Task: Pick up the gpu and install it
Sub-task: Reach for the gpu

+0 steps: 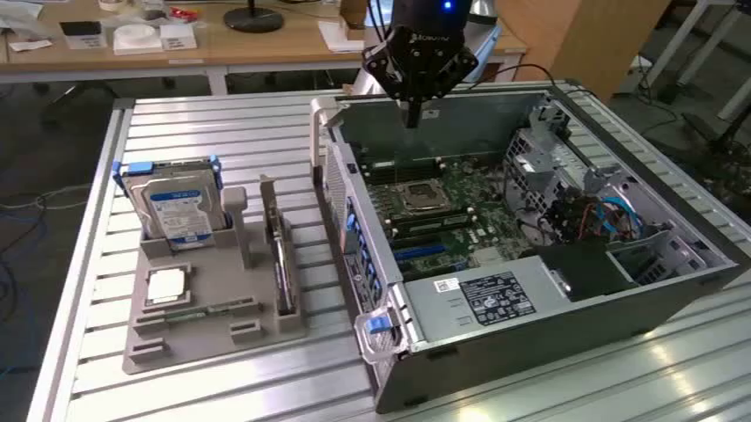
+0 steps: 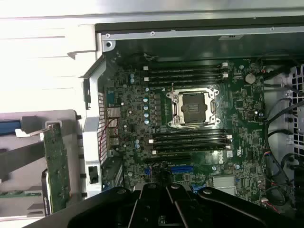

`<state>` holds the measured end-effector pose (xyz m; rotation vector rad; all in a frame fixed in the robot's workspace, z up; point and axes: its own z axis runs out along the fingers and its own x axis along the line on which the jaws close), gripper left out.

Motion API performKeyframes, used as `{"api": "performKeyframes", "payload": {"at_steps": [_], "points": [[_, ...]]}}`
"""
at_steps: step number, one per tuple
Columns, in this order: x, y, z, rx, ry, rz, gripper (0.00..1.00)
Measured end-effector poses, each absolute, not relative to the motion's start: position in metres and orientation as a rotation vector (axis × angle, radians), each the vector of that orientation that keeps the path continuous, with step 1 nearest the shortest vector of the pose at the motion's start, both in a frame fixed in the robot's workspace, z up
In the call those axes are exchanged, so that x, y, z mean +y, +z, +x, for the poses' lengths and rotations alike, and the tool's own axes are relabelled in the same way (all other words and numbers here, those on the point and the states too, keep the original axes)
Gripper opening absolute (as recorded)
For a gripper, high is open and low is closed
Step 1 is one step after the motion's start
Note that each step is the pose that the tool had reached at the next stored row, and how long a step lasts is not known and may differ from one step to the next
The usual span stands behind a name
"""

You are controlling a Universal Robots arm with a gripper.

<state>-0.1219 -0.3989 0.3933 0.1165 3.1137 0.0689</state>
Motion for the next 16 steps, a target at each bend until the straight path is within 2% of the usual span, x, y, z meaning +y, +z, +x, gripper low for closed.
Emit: {"api": "performKeyframes", "payload": {"at_steps": [16], "points": [[-0.3989,0.3933,-0.1253,3.114,0.069,0.117,0.10]]}}
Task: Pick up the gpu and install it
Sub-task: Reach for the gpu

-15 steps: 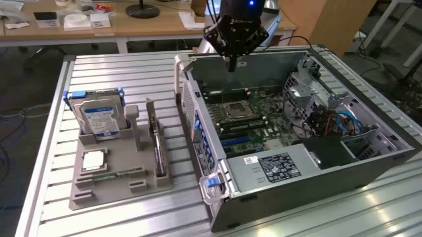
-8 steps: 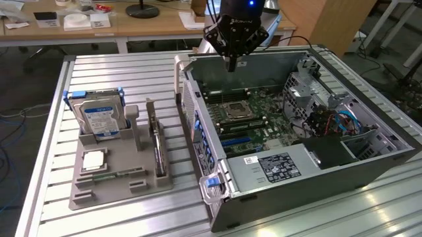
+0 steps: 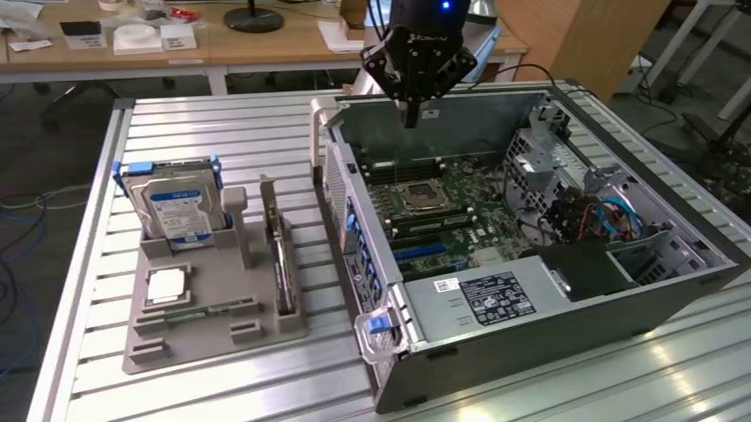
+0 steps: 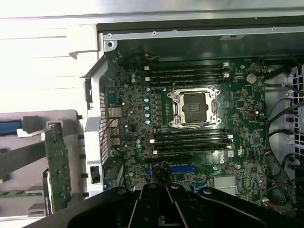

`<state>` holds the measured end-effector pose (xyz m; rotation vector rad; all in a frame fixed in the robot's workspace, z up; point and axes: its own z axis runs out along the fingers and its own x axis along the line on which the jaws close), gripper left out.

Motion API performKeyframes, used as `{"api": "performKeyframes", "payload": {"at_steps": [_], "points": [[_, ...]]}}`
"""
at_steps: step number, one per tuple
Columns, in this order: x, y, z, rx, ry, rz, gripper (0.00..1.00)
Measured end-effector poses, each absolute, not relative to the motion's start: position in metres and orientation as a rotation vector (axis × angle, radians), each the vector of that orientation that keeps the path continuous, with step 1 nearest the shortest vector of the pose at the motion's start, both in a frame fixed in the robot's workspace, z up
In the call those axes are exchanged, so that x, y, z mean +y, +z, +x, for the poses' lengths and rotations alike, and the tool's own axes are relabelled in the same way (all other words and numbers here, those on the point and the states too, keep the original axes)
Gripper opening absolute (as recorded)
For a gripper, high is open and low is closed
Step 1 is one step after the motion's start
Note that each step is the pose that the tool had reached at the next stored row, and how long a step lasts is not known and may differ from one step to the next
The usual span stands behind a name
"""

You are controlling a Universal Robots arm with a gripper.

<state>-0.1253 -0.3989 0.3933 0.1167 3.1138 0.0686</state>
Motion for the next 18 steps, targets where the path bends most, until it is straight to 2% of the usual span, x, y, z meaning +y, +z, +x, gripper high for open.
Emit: {"api": "performKeyframes", "payload": {"at_steps": [18], "points": [[-0.398,0.392,-0.158,3.114,0.069,0.117,0.10]]}}
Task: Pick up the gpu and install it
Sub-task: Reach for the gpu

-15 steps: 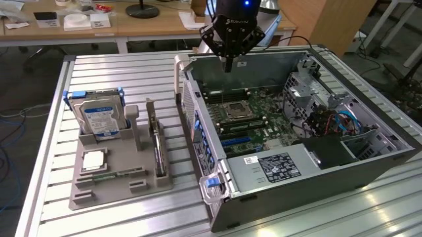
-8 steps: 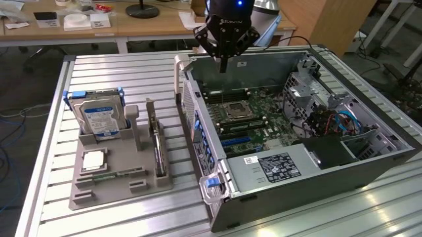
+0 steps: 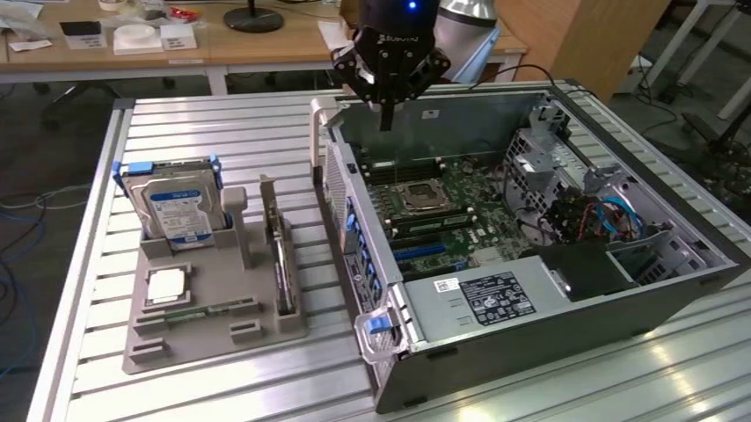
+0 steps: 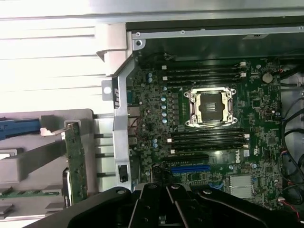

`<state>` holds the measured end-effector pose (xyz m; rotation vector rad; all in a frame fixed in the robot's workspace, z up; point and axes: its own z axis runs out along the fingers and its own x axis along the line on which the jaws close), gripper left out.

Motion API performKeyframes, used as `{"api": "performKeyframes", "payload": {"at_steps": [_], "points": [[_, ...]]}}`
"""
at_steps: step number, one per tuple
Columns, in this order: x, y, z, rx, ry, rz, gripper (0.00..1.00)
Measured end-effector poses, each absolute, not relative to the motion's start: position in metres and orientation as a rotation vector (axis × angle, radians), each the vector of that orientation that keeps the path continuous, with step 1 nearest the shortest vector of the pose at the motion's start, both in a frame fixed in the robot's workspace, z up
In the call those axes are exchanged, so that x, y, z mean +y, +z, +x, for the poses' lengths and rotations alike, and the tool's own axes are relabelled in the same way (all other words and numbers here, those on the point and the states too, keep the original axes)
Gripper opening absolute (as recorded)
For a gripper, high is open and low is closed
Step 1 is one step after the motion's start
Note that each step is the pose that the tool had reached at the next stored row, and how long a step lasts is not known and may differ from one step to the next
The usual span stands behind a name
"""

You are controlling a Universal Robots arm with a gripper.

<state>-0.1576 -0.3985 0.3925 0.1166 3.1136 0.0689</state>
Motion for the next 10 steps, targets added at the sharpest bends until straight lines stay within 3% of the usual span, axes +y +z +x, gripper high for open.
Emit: {"api": "performKeyframes", "payload": {"at_steps": [10], "points": [[-0.398,0.392,-0.176,3.114,0.069,0.117,0.10]]}}
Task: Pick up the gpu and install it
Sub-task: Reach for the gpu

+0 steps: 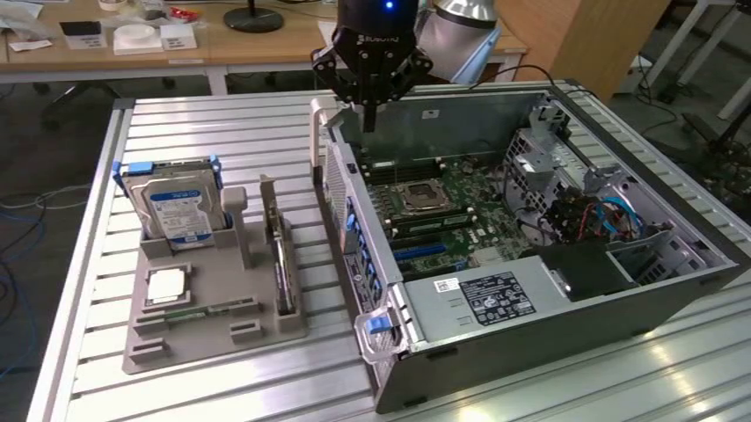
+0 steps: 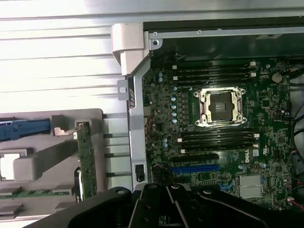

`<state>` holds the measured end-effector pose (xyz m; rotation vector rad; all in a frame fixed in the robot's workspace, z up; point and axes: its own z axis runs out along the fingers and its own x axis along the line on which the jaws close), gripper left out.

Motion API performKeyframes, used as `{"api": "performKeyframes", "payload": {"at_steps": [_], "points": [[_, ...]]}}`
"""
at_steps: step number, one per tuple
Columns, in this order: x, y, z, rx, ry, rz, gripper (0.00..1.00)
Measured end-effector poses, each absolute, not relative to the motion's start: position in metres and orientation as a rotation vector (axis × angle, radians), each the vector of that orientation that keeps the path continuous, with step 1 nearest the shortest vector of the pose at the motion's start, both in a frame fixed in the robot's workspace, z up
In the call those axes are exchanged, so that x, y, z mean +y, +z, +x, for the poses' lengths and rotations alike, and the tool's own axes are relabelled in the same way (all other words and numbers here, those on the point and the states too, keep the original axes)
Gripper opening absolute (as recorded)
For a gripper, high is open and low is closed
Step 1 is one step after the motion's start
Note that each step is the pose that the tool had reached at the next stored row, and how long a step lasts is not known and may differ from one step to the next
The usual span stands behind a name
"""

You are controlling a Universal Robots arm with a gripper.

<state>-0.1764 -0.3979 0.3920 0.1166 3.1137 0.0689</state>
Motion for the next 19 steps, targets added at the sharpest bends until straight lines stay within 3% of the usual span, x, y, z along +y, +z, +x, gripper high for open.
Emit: {"api": "performKeyframes", "payload": {"at_steps": [19], "points": [[-0.396,0.391,-0.212,3.114,0.069,0.117,0.10]]}}
